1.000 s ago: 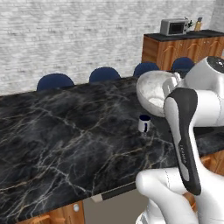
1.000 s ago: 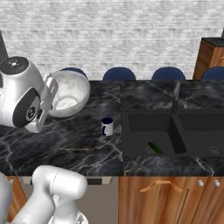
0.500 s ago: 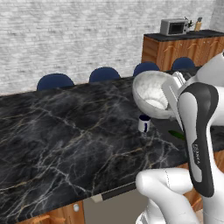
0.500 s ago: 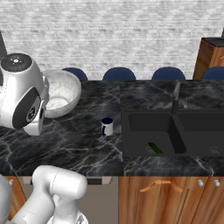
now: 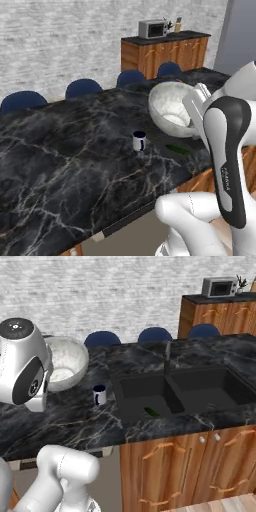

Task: Clear the mugs and bowl far away from the sink.

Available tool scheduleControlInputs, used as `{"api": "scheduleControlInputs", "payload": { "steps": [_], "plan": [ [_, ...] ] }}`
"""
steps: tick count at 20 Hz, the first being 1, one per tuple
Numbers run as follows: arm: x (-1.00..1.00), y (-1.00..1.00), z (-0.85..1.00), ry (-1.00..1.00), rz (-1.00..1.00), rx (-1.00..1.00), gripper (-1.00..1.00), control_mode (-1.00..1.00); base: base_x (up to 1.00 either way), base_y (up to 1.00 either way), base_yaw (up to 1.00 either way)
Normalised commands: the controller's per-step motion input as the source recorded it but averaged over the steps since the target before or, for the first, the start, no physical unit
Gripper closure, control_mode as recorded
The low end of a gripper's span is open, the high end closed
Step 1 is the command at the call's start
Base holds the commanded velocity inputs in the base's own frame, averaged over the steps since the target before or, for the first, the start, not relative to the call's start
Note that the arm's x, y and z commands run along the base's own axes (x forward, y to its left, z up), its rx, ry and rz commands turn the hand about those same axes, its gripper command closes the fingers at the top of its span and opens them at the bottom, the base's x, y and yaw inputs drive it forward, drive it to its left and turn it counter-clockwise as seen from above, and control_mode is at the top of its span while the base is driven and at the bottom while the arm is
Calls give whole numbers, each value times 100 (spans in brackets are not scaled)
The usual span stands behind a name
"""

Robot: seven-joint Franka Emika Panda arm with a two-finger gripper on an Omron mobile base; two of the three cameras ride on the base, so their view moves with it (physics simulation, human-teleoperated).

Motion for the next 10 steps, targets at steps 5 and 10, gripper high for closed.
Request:
{"api": "scheduleControlInputs", "payload": {
  "steps": [5, 10],
  "plan": [
    [0, 0, 0, 0, 0, 0, 100, 100, 0, 0, -100],
    [0, 0, 0, 0, 0, 0, 100, 100, 0, 0, -100]
  ]
}}
